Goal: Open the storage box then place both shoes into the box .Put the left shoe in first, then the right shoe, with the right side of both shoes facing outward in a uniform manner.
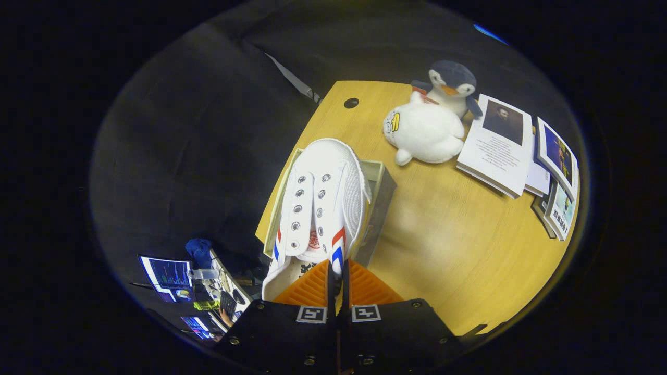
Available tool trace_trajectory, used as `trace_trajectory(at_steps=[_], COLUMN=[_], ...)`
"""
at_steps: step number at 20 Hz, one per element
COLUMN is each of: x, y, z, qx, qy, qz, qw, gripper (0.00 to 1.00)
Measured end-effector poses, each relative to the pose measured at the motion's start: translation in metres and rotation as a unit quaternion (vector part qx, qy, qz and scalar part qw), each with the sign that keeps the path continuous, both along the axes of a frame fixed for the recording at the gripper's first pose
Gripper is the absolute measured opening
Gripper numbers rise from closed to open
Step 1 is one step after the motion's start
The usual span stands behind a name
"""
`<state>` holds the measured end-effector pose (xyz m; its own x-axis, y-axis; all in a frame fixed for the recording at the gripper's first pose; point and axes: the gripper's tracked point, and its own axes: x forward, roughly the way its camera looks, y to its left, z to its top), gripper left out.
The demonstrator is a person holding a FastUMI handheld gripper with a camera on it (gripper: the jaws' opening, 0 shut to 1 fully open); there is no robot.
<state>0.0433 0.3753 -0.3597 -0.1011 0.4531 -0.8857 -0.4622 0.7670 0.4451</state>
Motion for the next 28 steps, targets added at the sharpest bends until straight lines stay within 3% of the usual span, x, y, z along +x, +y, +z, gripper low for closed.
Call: trace_trajectory(at_steps=[12, 14, 15, 16, 28], x=[-0.006, -0.003, 0.001, 0.005, 0.038], y=[0.048, 0.052, 0.048, 0.045, -0.041], z=[-0.038, -0.032, -0.033, -0.022, 0.049], qx=[-0.030, -0.007, -0.005, 0.000, 0.042], qy=[-0.002, -0.006, -0.013, -0.019, -0.119], qz=[0.001, 0.000, 0.000, -0.001, -0.073], qw=[1.000, 1.000, 1.000, 1.000, 0.989], gripper=[0.05, 0.37, 0.74, 0.83, 0.83])
